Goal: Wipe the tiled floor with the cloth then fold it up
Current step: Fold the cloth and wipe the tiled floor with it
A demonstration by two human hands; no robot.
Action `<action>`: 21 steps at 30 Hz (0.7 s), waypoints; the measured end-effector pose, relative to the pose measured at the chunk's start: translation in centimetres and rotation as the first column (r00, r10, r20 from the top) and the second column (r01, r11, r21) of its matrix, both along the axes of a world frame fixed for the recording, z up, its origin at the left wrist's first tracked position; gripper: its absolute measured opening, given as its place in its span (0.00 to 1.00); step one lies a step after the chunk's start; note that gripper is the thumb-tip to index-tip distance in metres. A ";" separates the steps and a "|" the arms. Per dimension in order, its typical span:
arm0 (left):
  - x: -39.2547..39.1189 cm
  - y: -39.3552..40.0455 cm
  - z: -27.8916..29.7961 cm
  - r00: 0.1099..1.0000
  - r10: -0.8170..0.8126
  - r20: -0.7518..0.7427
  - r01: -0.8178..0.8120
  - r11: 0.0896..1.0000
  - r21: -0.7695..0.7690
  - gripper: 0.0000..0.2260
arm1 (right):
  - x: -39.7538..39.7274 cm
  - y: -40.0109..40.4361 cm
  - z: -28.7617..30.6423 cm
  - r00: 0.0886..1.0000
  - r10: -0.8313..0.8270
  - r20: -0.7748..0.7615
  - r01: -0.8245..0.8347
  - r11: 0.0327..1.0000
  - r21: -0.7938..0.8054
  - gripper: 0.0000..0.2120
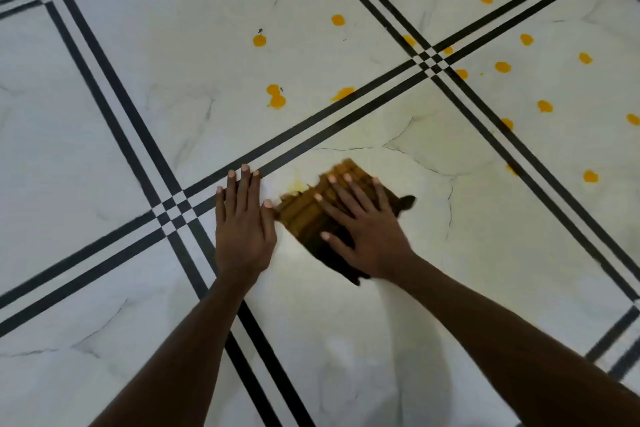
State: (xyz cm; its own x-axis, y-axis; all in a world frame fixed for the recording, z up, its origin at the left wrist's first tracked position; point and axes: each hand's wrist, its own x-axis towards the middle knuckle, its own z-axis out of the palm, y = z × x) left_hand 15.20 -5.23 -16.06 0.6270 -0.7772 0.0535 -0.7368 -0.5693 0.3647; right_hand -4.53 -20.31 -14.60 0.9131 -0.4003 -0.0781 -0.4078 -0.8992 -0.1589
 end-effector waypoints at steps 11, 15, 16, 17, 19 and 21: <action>0.0 0.0 -0.4 1.000 0.010 -0.006 -0.009 1.000 0.007 0.29 | 11.3 -3.9 -1.0 0.981 -0.152 0.123 0.164 0.982 -0.092 0.28; -0.1 0.3 -0.2 1.000 -0.004 -0.020 0.004 1.000 -0.006 0.29 | 2.8 -1.7 -0.4 0.999 0.016 0.036 -0.015 0.999 -0.042 0.30; 0.0 0.3 -0.2 1.000 -0.004 -0.018 0.004 1.000 -0.002 0.29 | 0.0 -3.0 -0.1 0.993 -0.117 0.023 0.118 0.992 -0.038 0.30; 0.0 0.3 -0.3 1.000 -0.003 -0.019 0.003 1.000 0.008 0.29 | -3.0 -4.0 0.0 0.958 -0.287 0.012 0.287 0.958 -0.021 0.30; -0.1 0.1 -0.4 1.000 0.003 -0.016 -0.003 1.000 0.028 0.30 | -6.7 -2.8 0.4 0.847 -0.531 -0.010 0.531 0.847 0.005 0.31; 0.0 0.0 -0.4 1.000 0.006 -0.012 -0.005 1.000 0.031 0.31 | -6.2 2.9 0.5 0.828 -0.561 -0.013 0.561 0.828 -0.004 0.30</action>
State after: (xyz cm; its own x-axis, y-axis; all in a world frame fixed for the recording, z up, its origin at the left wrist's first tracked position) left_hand 15.19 -5.25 -16.42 0.6316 -0.7750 0.0214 -0.7292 -0.5845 0.3559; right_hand -10.68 -17.40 -14.06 0.5300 -0.8434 -0.0885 -0.8442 -0.5148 -0.1495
